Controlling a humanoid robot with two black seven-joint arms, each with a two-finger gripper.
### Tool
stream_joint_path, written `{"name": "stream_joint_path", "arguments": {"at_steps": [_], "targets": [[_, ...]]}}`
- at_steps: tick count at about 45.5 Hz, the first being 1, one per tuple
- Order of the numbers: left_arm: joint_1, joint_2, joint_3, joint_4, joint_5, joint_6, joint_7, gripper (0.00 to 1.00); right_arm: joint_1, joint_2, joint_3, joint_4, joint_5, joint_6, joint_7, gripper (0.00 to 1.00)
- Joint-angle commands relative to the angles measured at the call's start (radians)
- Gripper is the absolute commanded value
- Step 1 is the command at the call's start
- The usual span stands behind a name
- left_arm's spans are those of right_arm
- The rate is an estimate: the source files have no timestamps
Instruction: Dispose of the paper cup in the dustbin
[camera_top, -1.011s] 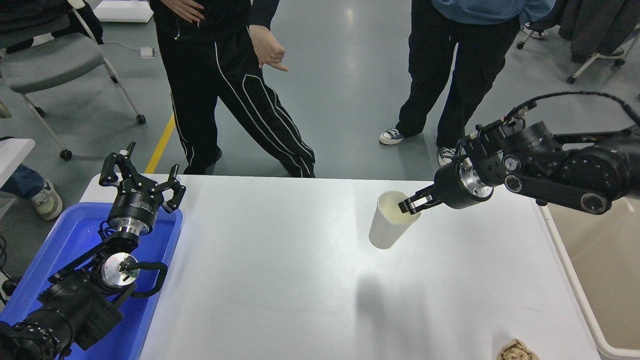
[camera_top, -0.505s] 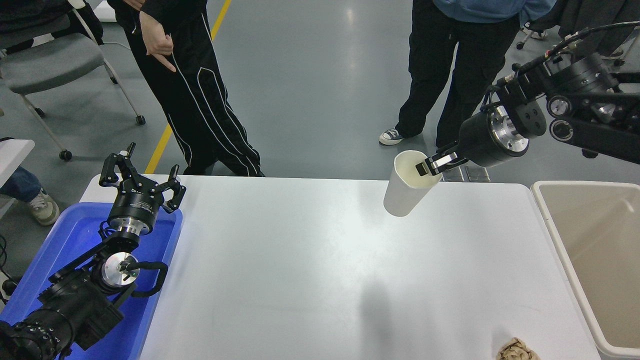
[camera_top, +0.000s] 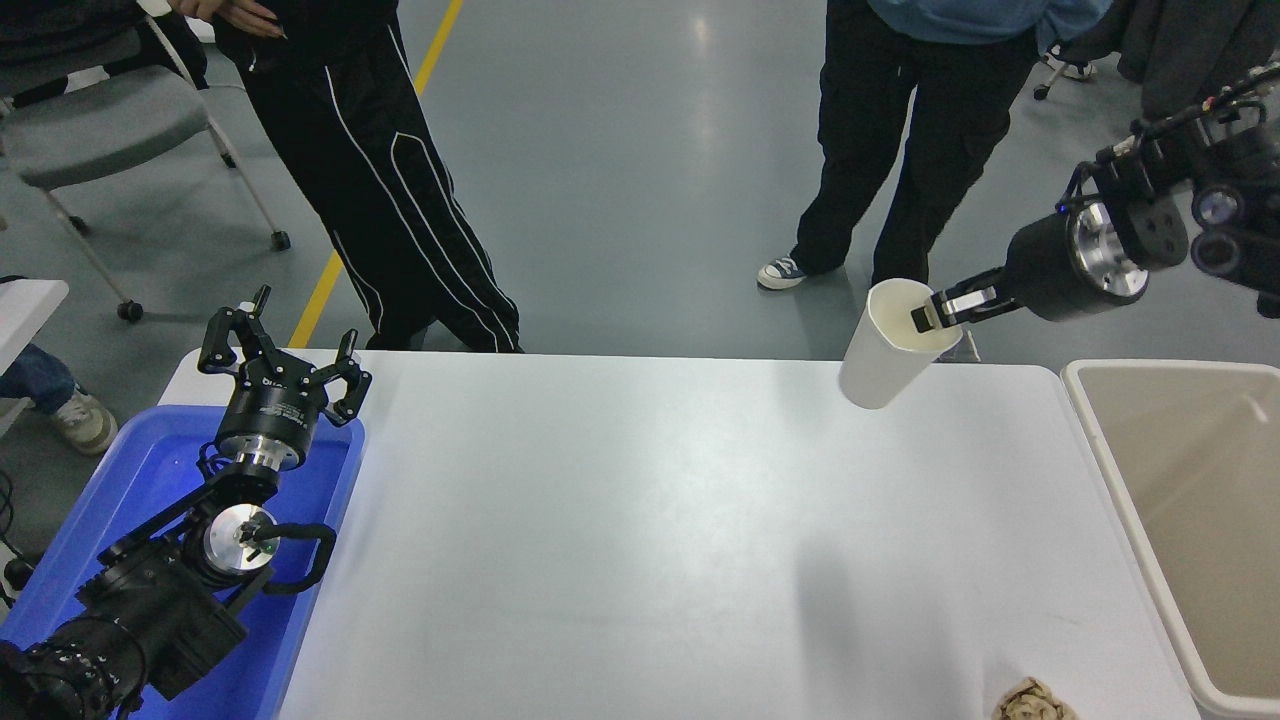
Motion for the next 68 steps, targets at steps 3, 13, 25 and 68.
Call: {"name": "stream_joint_path", "arguments": {"at_steps": [3, 13, 25, 68], "targets": [[0.0, 0.0, 0.0, 0.0, 0.0, 0.0, 0.0, 1.0, -0.207, -0.143, 0.078, -0.092, 0.079, -0.122, 0.003, 0.0], [0.0, 0.0, 0.0, 0.0, 0.0, 0.0, 0.0, 1.0, -0.44, -0.234, 0.157, -0.149, 0.16, -0.284, 0.004, 0.0], [0.0, 0.0, 0.001, 0.0, 0.0, 0.0, 0.0, 1.0, -0.61, -0.214, 0.188, -0.322, 0.473, -0.32, 0.006, 0.0], [0.0, 0.0, 0.0, 0.0, 0.0, 0.0, 0.0, 1.0, -0.974, 0.335, 0.263, -1.126, 0.975, -0.389, -0.005, 0.0]]}}
